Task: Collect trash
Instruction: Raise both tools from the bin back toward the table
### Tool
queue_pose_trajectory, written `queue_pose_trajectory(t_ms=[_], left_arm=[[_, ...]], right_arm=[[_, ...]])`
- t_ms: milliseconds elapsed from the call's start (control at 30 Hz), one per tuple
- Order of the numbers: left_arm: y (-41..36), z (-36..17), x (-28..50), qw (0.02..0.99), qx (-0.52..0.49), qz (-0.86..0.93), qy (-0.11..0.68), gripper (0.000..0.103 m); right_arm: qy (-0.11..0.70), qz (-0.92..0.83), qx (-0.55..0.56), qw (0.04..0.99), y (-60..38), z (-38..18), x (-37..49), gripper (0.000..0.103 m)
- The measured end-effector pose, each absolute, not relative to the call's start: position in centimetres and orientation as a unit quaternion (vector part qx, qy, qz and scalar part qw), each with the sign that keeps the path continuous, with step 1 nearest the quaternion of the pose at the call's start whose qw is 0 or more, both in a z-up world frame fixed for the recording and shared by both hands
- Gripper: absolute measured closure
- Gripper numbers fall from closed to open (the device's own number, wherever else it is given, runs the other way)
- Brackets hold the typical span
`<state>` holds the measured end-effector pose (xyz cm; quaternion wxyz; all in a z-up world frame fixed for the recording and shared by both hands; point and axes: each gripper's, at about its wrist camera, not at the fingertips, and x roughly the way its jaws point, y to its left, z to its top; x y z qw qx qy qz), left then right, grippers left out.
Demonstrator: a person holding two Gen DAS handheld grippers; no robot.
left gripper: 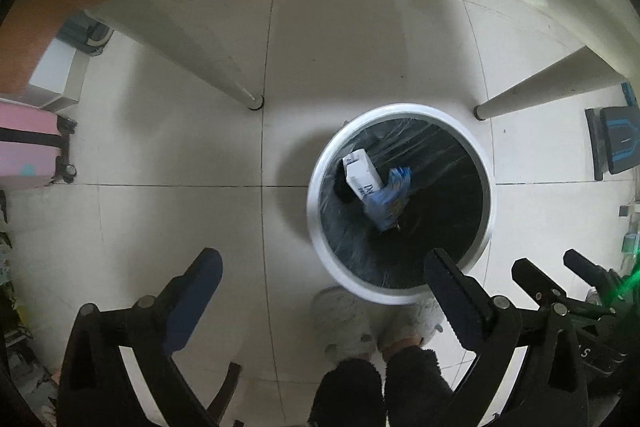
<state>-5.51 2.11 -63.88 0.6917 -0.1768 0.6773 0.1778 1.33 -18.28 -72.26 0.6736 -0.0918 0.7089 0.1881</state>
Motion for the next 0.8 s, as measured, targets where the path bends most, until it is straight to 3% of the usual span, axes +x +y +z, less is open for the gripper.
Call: queue_pose_trajectory(t_ms=[400,800], left_arm=[[0.9,-57.4,-8.1,0.690,-0.152,0.206,0.677,0.000],[-0.9,-45.7,-10.7,0.697,-0.130,0.212,0.672,0.000]], right_arm=[[0.709,0.172,-0.103,0.676,-19.6,-64.8,-0.7,0.000],[0.697,0.176,-0.094,0.689,-20.9,-50.0,-2.8,0.000]])
